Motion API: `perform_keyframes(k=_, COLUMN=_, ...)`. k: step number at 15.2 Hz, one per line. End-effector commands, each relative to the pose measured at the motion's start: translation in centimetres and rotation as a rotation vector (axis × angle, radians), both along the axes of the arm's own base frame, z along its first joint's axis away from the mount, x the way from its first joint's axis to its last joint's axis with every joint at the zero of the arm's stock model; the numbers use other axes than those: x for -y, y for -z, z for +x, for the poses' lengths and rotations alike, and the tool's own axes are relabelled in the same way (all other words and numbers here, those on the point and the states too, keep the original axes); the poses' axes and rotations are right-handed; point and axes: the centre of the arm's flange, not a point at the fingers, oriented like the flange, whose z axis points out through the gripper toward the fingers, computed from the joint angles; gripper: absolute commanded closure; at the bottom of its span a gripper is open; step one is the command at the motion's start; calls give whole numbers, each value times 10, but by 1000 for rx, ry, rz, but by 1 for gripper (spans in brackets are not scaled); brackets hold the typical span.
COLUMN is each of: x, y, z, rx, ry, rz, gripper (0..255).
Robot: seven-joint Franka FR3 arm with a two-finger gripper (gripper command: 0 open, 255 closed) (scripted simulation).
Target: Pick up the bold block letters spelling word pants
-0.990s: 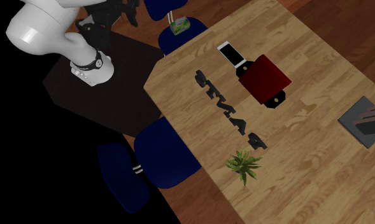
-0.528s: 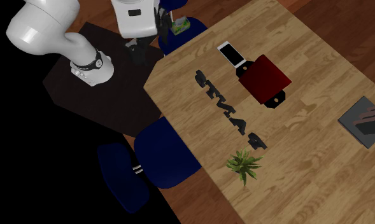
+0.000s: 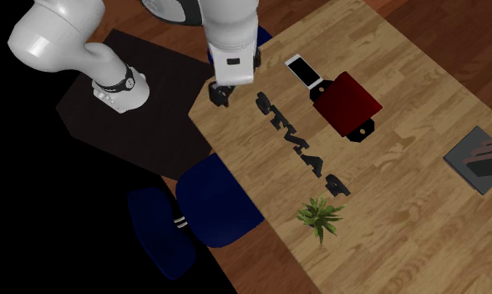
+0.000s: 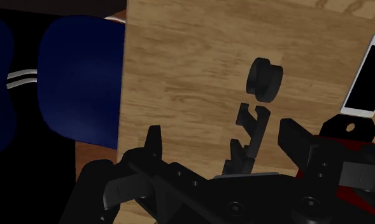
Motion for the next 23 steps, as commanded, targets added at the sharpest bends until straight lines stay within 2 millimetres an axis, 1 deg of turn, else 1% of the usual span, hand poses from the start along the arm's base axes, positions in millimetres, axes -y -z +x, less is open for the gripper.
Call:
perform_keyframes(k=1, x=-5, y=17, z=18, rx=5, ry=20, rz=-2, gripper=0)
perform_keyframes(k=11, x=-21, y=106, z=111, rx=24, ry=115, rz=-16, gripper=0)
perform_keyframes(k=20, x=-26, y=185, z=196, rx=40, ry=199, rz=-29, gripper=0)
perform_keyframes(k=23, x=-26, y=201, z=196, rx=40, ry=199, rz=-29, gripper=0)
